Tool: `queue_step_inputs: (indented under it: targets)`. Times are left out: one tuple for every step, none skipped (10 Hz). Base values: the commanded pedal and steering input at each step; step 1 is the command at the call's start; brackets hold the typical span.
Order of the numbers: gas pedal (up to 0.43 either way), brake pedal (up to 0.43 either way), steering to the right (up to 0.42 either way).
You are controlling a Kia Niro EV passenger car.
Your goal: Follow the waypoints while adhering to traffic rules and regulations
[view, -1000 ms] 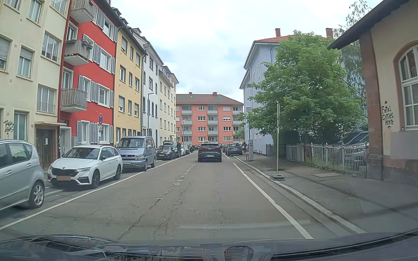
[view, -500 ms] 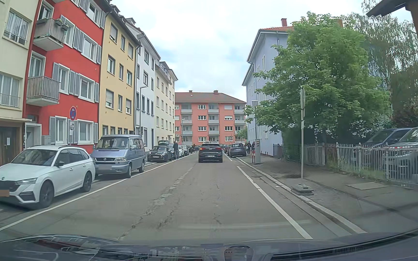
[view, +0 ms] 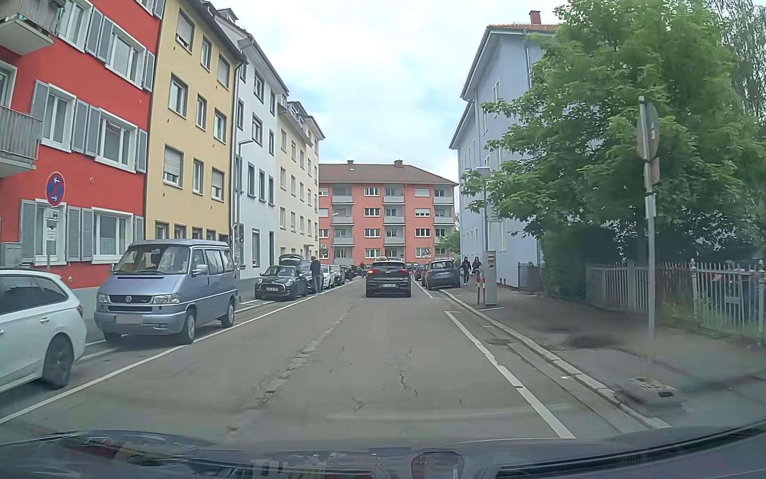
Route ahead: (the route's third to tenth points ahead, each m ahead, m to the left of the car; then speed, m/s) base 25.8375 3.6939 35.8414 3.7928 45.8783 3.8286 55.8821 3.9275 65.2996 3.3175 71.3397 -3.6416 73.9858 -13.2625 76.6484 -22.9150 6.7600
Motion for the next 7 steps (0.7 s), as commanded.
queue_step_inputs:
  targets:
    - [0.028,0.000,-0.003]
    - [0.028,0.000,-0.003]
    - [0.028,0.000,-0.003]
    - [0.028,0.000,-0.002]
    - [0.028,0.000,-0.002]
    - [0.028,0.000,-0.001]
    - [0.028,0.000,-0.001]
